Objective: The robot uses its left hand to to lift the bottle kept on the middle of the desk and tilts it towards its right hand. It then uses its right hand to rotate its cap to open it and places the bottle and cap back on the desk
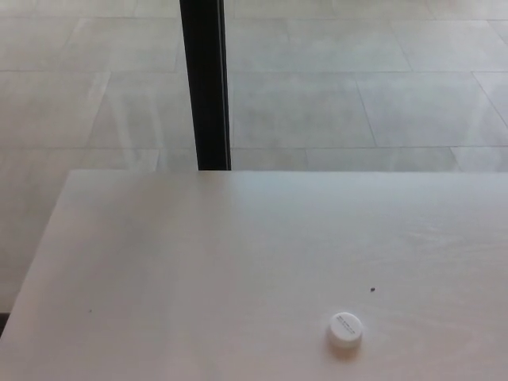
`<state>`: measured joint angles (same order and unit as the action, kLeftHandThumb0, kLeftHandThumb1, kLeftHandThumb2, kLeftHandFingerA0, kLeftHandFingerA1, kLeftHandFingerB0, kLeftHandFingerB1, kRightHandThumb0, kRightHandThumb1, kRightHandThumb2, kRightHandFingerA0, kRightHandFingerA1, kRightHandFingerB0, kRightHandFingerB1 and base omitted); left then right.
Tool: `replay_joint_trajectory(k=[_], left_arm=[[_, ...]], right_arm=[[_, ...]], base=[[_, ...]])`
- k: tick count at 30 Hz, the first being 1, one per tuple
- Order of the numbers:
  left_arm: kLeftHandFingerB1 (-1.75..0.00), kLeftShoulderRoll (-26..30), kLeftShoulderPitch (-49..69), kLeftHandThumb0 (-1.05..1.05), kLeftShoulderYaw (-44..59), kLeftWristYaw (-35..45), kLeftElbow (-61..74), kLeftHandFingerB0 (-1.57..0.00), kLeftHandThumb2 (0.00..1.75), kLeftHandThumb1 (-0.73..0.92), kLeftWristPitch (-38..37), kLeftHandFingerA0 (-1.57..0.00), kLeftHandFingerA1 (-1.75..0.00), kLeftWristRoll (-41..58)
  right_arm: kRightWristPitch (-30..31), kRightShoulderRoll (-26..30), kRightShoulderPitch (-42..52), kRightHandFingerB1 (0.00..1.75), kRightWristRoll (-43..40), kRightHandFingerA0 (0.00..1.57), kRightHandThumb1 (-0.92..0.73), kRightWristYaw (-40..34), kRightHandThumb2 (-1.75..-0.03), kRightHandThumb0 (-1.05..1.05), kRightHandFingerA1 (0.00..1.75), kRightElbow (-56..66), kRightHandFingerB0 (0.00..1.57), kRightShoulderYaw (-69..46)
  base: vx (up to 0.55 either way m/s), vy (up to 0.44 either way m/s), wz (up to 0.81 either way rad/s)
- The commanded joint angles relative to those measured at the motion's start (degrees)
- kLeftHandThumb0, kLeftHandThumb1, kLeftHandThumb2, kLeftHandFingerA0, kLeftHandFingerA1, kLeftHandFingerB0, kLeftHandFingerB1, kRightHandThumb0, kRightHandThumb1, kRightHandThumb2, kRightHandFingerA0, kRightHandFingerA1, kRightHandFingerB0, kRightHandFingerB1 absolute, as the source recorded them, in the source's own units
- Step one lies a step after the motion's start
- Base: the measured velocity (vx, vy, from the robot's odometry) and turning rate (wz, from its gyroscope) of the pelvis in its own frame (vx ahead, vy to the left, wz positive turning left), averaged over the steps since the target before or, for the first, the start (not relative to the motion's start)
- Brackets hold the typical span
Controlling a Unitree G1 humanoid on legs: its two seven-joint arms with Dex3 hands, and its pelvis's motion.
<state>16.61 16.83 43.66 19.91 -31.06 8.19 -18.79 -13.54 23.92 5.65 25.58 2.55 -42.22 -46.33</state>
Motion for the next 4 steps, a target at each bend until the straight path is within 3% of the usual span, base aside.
replay_joint_trajectory(k=[1, 3, 4], left_arm=[[-0.37, -2.29, 5.66, -0.65, 10.90, -10.00, -28.48, -0.32, 0.64, 0.70, -5.37, -0.40, -0.48, 15.82], [-0.37, -1.62, 6.55, -0.61, 6.35, -8.56, -29.36, -0.29, 0.63, 0.79, -8.16, -0.40, -0.48, 11.98], [-0.49, -1.33, 6.81, -0.59, 5.56, -7.27, -29.82, -0.19, 1.01, 0.62, -9.11, -0.38, -0.61, 11.52]], right_arm=[[8.33, -8.29, 0.90, 0.32, -30.61, 0.33, -0.70, -0.23, -0.61, -0.43, 0.47, -17.47, 0.34, -19.02], [8.29, -8.75, 1.02, 0.32, -31.59, 0.38, -0.72, 2.10, -0.61, -0.42, 0.51, -17.83, 0.33, -19.73], [8.17, -8.81, 1.20, 0.33, -31.43, 0.42, -0.72, 2.59, -0.61, -0.44, 0.54, -17.90, 0.33, -19.55]], base=[[0.00, 0.000, 0.00], [0.00, 0.000, 0.00], [0.00, 0.000, 0.00]])
